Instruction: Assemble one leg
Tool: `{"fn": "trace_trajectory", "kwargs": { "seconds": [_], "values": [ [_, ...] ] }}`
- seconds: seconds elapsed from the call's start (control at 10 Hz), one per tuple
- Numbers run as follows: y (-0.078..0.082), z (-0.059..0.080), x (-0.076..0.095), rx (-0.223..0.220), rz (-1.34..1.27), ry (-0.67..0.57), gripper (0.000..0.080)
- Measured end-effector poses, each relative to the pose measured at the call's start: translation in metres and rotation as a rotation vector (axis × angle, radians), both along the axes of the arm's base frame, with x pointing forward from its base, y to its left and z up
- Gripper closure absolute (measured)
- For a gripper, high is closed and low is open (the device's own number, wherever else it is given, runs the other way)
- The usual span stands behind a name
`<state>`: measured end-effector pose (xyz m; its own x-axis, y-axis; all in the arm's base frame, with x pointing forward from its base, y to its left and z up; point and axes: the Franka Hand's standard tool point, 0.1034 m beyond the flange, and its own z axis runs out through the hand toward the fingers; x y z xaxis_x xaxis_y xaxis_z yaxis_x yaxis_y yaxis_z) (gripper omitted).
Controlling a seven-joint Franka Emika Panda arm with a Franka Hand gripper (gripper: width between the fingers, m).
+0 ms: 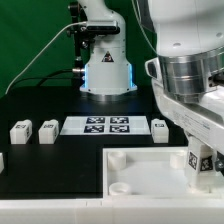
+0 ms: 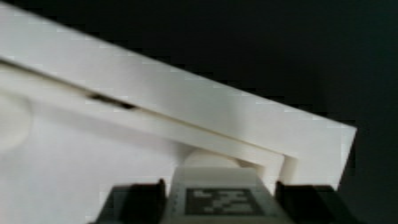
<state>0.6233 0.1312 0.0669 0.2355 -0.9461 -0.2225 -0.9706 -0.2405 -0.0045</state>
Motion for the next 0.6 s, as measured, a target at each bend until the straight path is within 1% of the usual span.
{"fn": "trace_trajectory", "kwargs": {
  "seconds": [0.2, 0.3, 0.4, 0.5, 0.6],
  "values": [
    [0.0024, -0.0001, -0.0005, 0.002, -0.056, 0.013, 0.0502],
    [0.0024, -0.0001, -0.0005, 0.006, 0.006, -0.001, 0.0386],
    [0.0028, -0.0001, -0.0017, 0.007, 0.035, -0.006, 0.0386],
    [0.0021, 0.0008, -0.0049, 0.011, 0.145, -0.025, 0.025],
    [0.0015, 0.0041, -0.0052, 0.019, 0.283, -0.058, 0.0181]
  ]
}}
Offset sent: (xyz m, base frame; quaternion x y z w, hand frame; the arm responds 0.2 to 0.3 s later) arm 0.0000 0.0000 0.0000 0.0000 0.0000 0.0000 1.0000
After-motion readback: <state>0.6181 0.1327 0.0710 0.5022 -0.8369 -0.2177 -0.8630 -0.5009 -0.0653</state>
